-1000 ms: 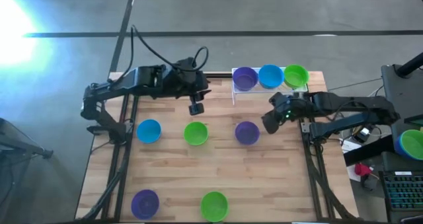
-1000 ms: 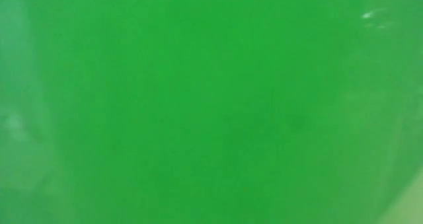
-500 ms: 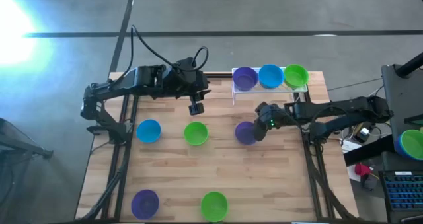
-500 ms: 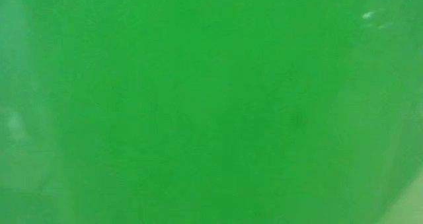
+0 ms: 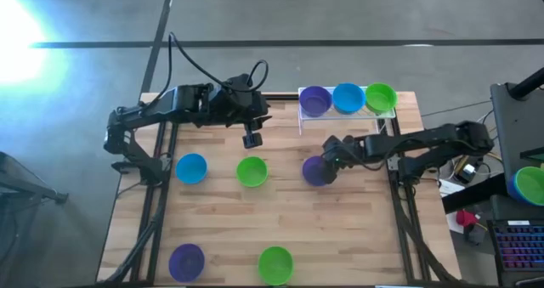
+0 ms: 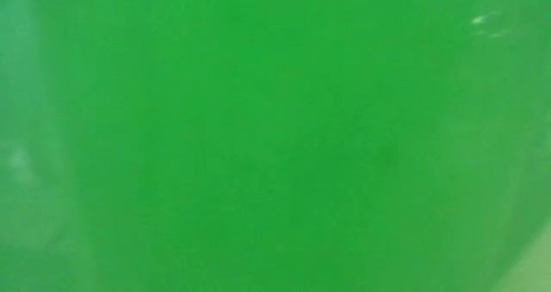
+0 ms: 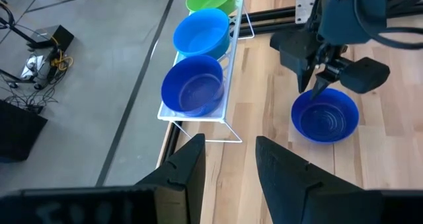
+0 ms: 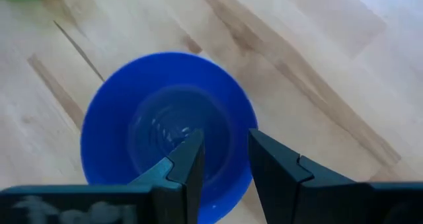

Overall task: Pick & Place Mini bowls
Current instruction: Stack the right violet bowl on top of the violet bowl on the shelf

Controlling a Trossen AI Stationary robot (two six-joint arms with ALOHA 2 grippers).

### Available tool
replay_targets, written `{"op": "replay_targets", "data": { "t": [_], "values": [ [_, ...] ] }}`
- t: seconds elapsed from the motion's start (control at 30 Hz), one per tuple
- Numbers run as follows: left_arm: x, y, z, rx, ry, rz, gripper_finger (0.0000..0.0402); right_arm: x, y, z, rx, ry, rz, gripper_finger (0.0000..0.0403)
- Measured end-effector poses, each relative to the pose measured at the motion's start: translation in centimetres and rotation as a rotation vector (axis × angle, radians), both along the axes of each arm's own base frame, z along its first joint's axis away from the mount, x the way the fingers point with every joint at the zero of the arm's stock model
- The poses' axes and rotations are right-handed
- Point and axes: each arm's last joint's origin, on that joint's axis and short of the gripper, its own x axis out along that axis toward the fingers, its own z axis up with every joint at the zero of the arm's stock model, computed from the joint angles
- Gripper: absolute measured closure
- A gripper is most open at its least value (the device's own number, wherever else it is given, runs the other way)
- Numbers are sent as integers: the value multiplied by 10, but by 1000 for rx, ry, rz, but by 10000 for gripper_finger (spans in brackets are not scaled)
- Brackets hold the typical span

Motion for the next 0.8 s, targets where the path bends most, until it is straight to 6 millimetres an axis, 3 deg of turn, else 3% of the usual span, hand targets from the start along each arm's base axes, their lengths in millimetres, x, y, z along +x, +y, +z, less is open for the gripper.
{"op": "replay_targets", "data": {
  "t": [0.63, 0.8],
  "values": [
    [0, 0, 0, 18, 9, -12, 273, 12, 0, -33, 35, 136, 0, 292],
    [0, 0, 0, 18, 9, -13, 273, 15, 1, -35, 71, 125, -17, 325]
  ]
}}
